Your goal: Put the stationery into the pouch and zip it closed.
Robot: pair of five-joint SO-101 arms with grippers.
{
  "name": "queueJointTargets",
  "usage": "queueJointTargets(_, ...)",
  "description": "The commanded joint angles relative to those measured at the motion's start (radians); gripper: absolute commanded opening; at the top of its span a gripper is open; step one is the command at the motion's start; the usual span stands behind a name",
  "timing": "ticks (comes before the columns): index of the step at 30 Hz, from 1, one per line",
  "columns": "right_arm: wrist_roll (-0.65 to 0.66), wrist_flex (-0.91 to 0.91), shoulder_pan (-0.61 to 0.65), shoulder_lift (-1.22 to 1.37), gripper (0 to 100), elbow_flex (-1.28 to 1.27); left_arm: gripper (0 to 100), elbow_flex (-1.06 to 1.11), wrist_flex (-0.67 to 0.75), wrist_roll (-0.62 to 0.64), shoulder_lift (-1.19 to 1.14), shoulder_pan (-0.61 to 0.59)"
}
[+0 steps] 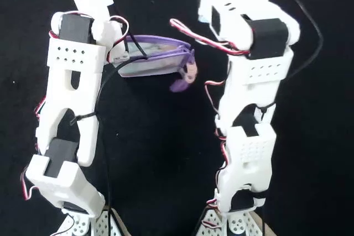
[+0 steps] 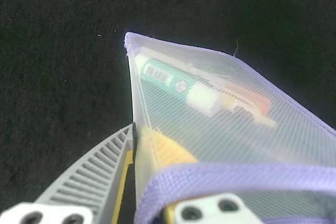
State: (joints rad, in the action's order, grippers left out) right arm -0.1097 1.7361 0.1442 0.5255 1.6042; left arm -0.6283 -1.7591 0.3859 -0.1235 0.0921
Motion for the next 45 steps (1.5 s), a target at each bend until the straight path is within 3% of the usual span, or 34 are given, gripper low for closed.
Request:
queueJointTargets(1, -0.023, 0.032, 0.063, -0.085, 1.1, 0.031, 3, 0.015, 0.002, 0.005, 0.054, 0.004)
queueJointTargets(8, -0.018, 0.034, 0.121, -0.285, 1.1, -0.019, 3, 0.021, 0.002, 0.003, 0.055, 0.002)
queueJointTargets(15, -0.018, 0.014, 0.209, -0.585, 1.1, -0.426, 3, 0.016, 0.002, 0.002, 0.057, -0.038)
queueJointTargets(24, -0.02, -0.203, 0.209, -0.796, 1.1, -0.875, 3, 0.021, 0.0, 0.003, 0.061, -0.05)
queueJointTargets(27, -0.044, -0.325, 0.206, -0.883, 1.1, -1.076, 3, 0.021, 0.0, 0.003, 0.061, -0.054)
queueJointTargets(35, -0.055, -0.919, 0.209, -1.178, 1.2, -1.707, 3, 0.021, 0.0, 0.003, 0.061, -0.053)
queueJointTargets(45, -0.055, -1.373, 0.299, -1.3, 1.2, -2.114, 3, 0.021, 0.0, 0.003, 0.054, -0.05)
